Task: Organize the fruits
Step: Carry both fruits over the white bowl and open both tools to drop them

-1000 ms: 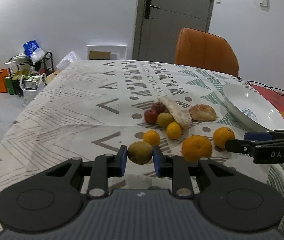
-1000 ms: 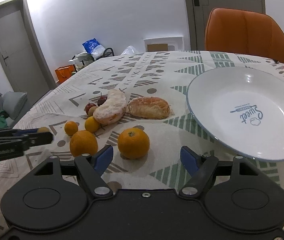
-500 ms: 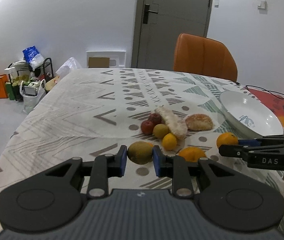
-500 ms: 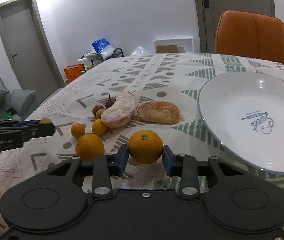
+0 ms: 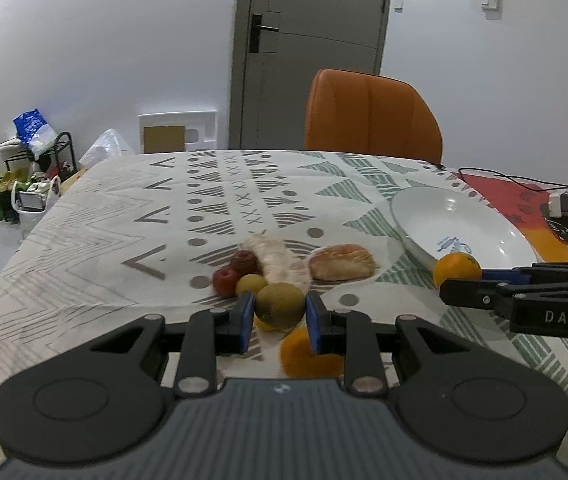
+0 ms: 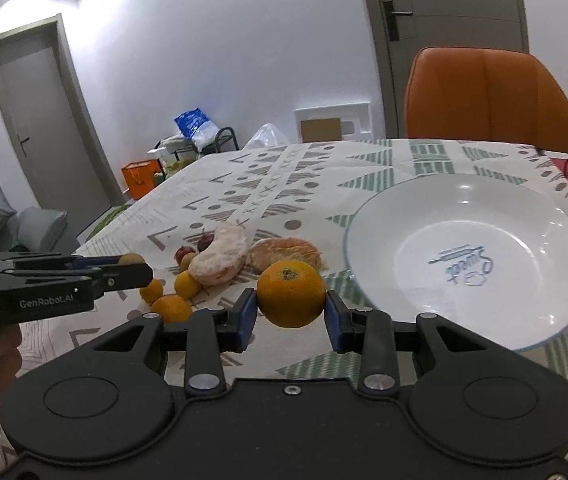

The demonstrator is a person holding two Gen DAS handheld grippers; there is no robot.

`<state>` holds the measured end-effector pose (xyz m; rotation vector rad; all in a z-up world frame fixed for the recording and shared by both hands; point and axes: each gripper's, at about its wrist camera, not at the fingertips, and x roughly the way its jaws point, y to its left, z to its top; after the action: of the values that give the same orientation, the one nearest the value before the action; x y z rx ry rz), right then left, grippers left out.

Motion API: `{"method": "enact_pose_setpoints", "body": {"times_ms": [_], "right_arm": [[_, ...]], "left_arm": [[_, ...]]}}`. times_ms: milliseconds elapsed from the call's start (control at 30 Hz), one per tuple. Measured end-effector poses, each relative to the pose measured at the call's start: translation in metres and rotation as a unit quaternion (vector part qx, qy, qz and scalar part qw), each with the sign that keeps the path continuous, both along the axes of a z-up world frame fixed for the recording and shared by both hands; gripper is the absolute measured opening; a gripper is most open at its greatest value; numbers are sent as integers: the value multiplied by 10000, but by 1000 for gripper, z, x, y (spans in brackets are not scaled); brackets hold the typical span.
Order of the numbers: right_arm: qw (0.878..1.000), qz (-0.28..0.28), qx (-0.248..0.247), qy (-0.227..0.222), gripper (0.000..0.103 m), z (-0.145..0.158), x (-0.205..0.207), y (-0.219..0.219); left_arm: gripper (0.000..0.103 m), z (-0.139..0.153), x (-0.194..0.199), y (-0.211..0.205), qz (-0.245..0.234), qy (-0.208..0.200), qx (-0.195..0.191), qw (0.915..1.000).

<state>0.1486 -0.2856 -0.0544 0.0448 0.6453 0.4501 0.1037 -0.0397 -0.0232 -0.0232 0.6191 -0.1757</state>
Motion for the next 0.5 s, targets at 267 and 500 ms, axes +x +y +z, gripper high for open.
{"method": "enact_pose_setpoints", "body": {"times_ms": [267, 500], "right_arm": [[9994, -316, 66, -90, 34, 3, -2, -26], [9984, -533, 113, -157, 34, 4, -3, -47]], "left_arm": [[26, 0, 7, -25, -194, -24, -31, 9998], [26, 1, 15, -46, -361, -74, 3, 9993]]}}
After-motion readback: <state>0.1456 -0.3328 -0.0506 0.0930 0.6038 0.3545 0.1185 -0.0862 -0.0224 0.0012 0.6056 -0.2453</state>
